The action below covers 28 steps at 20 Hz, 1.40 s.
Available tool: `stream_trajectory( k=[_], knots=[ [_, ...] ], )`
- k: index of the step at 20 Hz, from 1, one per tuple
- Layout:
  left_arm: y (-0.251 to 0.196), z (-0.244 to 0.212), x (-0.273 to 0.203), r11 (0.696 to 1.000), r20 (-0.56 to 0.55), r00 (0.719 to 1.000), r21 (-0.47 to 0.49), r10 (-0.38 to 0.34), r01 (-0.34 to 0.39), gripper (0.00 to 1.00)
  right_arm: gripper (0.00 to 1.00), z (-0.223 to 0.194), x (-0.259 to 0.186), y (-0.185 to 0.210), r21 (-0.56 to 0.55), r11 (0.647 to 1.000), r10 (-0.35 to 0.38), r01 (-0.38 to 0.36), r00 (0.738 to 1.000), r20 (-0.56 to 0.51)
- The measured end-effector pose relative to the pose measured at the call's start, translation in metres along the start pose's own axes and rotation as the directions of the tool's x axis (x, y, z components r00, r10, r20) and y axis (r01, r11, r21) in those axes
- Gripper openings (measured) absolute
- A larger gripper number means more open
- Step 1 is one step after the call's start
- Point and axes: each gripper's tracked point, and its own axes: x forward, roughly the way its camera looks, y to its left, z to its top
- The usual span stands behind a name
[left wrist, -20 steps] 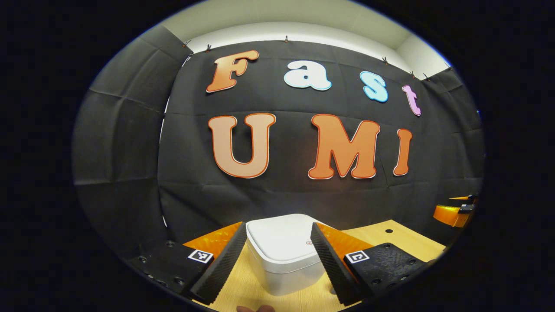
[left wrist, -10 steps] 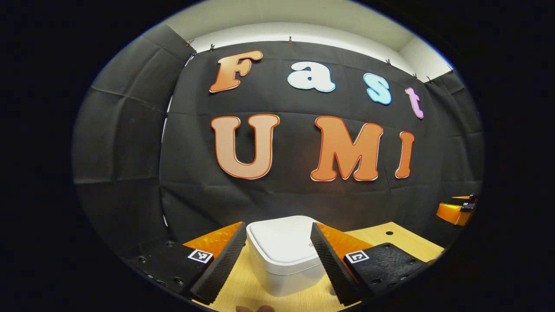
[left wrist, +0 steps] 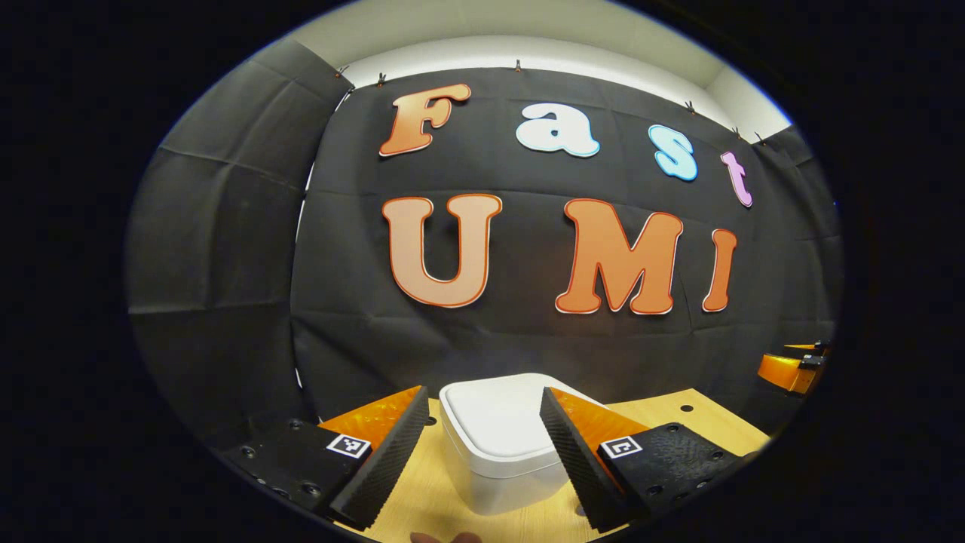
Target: Press the lid of the desktop garbage bin to open it, pick up the crumpled paper on the desktop and throw it into the bin, then pick up the pop can on the desktop and drop it into the bin, and finally close the garbage bin lid.
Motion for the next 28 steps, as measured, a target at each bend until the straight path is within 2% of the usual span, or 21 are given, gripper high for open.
stream_trajectory(
  k=[5, 9, 15, 21, 26, 27, 28],
  knots=[
    [-0.016, 0.000, 0.004, 1.000, 0.000, 1.000, 0.012, -0.003, 0.003, 0.95, 0.95, 0.009, 0.000, -0.016, -0.005, 1.000, -0.006, 0.006, 1.000, 0.028],
    [-0.030, 0.004, 0.006, 1.000, 0.004, 1.000, 0.026, 0.014, -0.014, 0.95, 0.95, 0.016, 0.012, -0.028, 0.005, 0.999, 0.038, -0.038, 0.999, 0.020],
    [-0.056, -0.007, 0.015, 1.000, -0.027, 0.999, 0.019, 0.017, -0.017, 0.94, 0.95, 0.019, 0.022, -0.062, 0.005, 1.000, 0.011, -0.011, 1.000, 0.024],
    [-0.062, 0.008, 0.016, 0.999, 0.010, 0.999, 0.031, 0.042, -0.042, 0.96, 0.94, 0.026, 0.030, -0.069, 0.030, 0.999, 0.027, -0.028, 0.999, 0.038],
    [-0.066, 0.006, 0.016, 0.999, 0.002, 0.999, 0.025, 0.042, -0.042, 0.94, 0.95, 0.025, 0.033, -0.071, 0.030, 0.999, 0.039, -0.040, 0.999, 0.033],
    [-0.065, 0.005, 0.017, 0.999, 0.001, 0.999, 0.024, 0.046, -0.046, 0.92, 1.00, 0.025, 0.034, -0.072, 0.031, 0.999, 0.038, -0.039, 0.999, 0.033],
    [-0.063, 0.006, 0.017, 0.998, 0.002, 0.999, 0.022, 0.053, -0.053, 0.84, 1.00, 0.025, 0.034, -0.072, 0.033, 0.999, 0.039, -0.040, 0.999, 0.031]
  ],
)
